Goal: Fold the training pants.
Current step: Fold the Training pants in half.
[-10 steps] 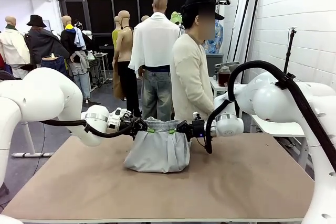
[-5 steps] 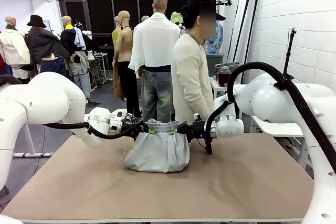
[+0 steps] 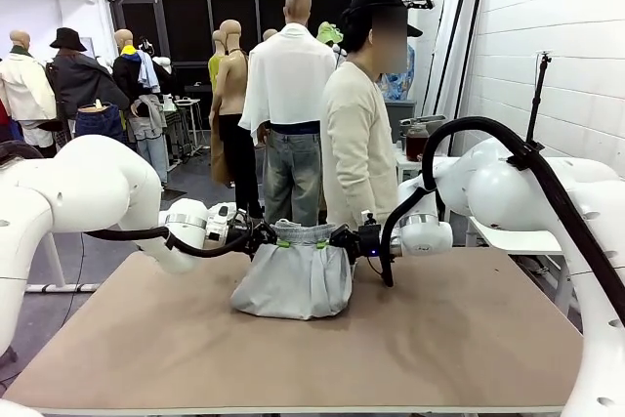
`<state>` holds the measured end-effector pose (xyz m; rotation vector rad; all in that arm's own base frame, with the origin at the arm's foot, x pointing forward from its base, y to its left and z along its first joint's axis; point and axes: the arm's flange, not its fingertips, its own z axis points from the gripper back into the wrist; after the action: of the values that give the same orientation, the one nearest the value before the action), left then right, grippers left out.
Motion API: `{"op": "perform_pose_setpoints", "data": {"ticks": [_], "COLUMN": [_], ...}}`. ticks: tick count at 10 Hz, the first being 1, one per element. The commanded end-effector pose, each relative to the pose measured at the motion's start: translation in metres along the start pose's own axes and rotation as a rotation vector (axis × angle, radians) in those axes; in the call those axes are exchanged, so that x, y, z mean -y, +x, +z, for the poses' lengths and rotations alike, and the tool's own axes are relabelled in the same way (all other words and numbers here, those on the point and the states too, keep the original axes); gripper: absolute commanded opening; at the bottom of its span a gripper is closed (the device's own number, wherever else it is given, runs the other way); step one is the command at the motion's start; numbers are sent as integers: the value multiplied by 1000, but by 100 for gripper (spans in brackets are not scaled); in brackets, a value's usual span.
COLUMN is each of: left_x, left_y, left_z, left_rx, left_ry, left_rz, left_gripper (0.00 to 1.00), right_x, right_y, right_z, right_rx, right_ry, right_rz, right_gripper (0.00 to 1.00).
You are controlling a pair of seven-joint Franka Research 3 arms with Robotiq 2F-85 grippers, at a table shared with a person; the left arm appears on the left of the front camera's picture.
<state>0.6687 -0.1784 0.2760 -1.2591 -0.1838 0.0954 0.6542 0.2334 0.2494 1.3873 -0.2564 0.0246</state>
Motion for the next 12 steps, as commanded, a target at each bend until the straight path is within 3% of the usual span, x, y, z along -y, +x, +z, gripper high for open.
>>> {"op": "perform_pose_setpoints", "data": {"ticks": [1,7,8,9,10,12], "left_x": [-12,-19,-19,-19,-19,-20], "left_y": [24,25,25,24,25,24], "left_z": [23,22,22,23,24,26], "left_rx": [105,59,55,53,52,59], "left_ry": [32,64,63,63,65,60], "left_rz": [7,110,115,124,133,137], "left_gripper": [0,0,0,4,19,59], "right_x": [13,21,20,19,19,17], "right_y": [17,20,19,19,19,18], "right_z": [16,18,19,20,21,24], "right_rx": [68,76,78,81,83,85], "right_ry": [-36,-73,-75,-79,-83,-90], "right_rz": [-13,-35,-31,-33,-36,-38], "right_gripper": [0,0,6,18,37,77]}}
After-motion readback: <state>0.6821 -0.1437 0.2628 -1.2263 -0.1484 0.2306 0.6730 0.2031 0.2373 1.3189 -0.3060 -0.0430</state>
